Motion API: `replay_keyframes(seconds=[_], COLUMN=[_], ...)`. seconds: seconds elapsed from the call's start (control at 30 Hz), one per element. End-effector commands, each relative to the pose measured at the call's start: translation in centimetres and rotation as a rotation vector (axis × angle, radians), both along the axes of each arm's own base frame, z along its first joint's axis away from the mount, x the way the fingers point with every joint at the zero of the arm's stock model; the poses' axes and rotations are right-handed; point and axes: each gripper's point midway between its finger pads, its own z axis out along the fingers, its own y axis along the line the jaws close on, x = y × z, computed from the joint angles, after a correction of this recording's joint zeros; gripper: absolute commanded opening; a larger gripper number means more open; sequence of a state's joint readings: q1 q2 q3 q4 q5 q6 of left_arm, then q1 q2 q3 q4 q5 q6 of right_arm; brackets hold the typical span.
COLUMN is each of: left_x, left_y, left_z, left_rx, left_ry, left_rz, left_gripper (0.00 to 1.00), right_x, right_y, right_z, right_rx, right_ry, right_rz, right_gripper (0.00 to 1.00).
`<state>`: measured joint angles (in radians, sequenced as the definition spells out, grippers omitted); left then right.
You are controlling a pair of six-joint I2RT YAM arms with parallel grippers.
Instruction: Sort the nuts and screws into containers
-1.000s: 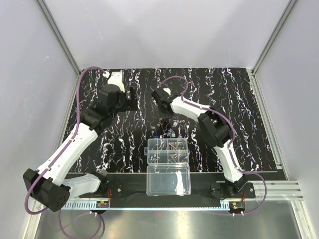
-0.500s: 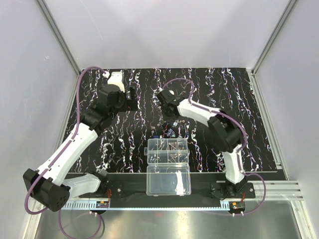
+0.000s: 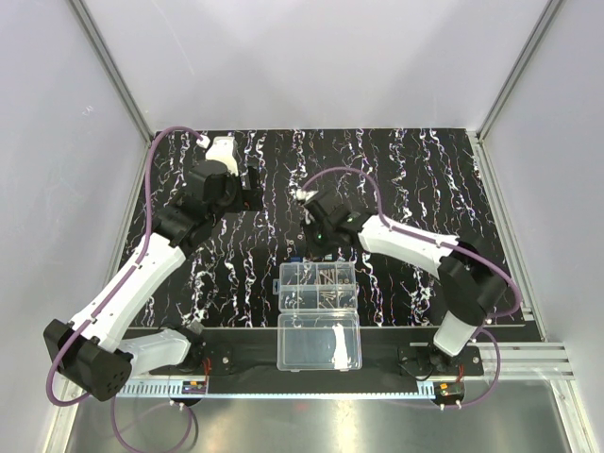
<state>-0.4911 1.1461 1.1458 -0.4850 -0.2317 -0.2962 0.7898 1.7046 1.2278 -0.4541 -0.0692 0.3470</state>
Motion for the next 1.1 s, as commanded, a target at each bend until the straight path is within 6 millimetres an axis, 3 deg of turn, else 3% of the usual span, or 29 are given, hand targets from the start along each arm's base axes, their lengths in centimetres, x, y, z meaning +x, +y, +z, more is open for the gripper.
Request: replay_keyframes(seconds=[0.0, 0.37, 0.5, 0.6, 0.63, 0.77, 0.93, 1.07], left_x=[0.0, 0.0, 0.0, 0.0, 0.0, 0.0, 0.0, 0.0], left_y=[-0.7, -0.4, -0.3, -0.3, -0.3, -0.2, -0.2, -0.2], left_z=[2.6, 2.8, 2.8, 2.8, 2.8, 2.7, 2.7, 2.8], left_rx=[-0.054, -0.047, -0.043, -0.040, -0.041, -0.038, -0.036, -0.037], left_ry=[-0.058, -0.064, -0.066, -0.065, -0.067, -0.064, -0.065, -0.067], left_rz=[-0.022, -0.013, -0.008, -0.007, -0.007, -0.005, -0.004, -0.002], left_gripper=[0.99, 0.99, 0.99, 0.99, 0.99, 0.99, 0.99, 0.99], right_x=[-2.7, -3.0, -2.9, -2.8, -2.8, -2.3, -0.1, 2.9], right_y=[2.8, 2.3, 2.2, 2.2, 2.3, 2.7, 2.3, 1.3], right_z=[0.2, -2.5, -2.8, -2.3, -1.9, 0.7, 3.5, 2.8], right_rx=[0.035, -0.049, -0.068, -0.066, -0.061, -0.027, -0.062, -0.123], right_ry=[-0.015, 0.029, 0.035, 0.028, 0.023, -0.018, -0.096, -0.105], right_rz=[0.152, 0.145, 0.145, 0.146, 0.150, 0.143, 0.067, -0.049], right_gripper=[0.00, 0.00, 0.04, 0.20, 0.32, 0.45, 0.49, 0.47])
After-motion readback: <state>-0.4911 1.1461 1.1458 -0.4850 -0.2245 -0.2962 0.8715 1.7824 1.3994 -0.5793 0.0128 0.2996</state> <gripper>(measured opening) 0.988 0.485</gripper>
